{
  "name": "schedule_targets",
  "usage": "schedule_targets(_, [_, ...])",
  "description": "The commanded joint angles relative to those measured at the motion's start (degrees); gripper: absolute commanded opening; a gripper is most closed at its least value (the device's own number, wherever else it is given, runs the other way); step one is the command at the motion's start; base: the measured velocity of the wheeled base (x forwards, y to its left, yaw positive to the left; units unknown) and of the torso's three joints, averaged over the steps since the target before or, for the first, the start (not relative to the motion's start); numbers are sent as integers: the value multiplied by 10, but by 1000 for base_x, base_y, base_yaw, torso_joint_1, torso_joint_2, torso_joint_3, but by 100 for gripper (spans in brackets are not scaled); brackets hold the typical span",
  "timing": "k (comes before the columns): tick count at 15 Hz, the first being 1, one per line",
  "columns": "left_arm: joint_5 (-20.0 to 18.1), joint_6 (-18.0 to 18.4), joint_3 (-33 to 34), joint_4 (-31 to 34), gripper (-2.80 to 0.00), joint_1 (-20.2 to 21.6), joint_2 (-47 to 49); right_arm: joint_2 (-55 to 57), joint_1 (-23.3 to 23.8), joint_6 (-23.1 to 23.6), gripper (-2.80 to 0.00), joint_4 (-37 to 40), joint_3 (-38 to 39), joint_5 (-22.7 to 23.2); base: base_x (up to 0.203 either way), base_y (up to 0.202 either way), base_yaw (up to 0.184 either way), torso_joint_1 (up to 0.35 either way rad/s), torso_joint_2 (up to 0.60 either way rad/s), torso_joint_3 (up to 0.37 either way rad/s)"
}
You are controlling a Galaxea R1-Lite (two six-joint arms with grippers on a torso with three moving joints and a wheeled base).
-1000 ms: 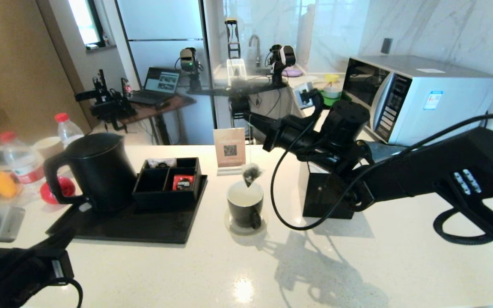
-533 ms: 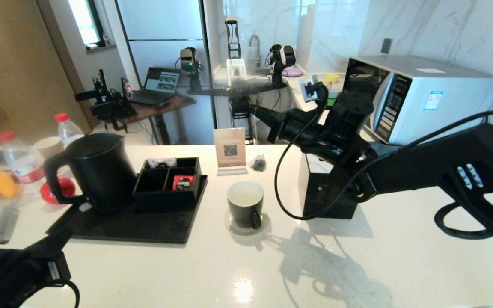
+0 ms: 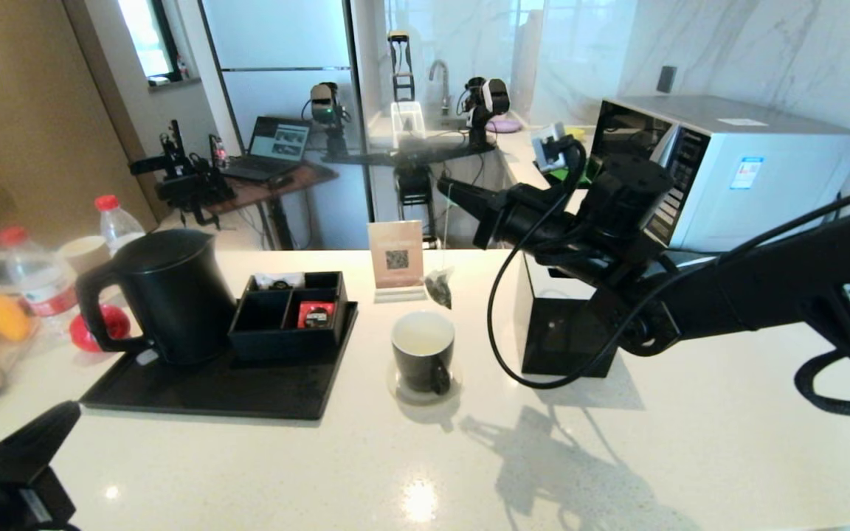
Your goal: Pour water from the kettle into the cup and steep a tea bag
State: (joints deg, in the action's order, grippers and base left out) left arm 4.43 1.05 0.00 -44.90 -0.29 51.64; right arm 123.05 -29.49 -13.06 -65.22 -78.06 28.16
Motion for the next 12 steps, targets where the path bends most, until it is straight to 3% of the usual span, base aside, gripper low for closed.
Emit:
schedule_targets(1, [0,1,0,102,-280,0,-161,-4,-4,-1,-280,-11,8,3,0,0,0,0,0,0])
schedule_targets(6, [-17,1,-16,407,-280,1,-468,19,-13,-1,-280,-13,-4,5,0,0,0,0,0,0])
schedule_targets(8, [-38,2,-19,507,-280,2,-515,21,-15,-1,-280,-13,-3,5,0,0,0,0,0,0])
schedule_targets(12, [-48,3,-14,488,-280,2,-516,25,-17,-1,-280,-12,-4,5,0,0,0,0,0,0])
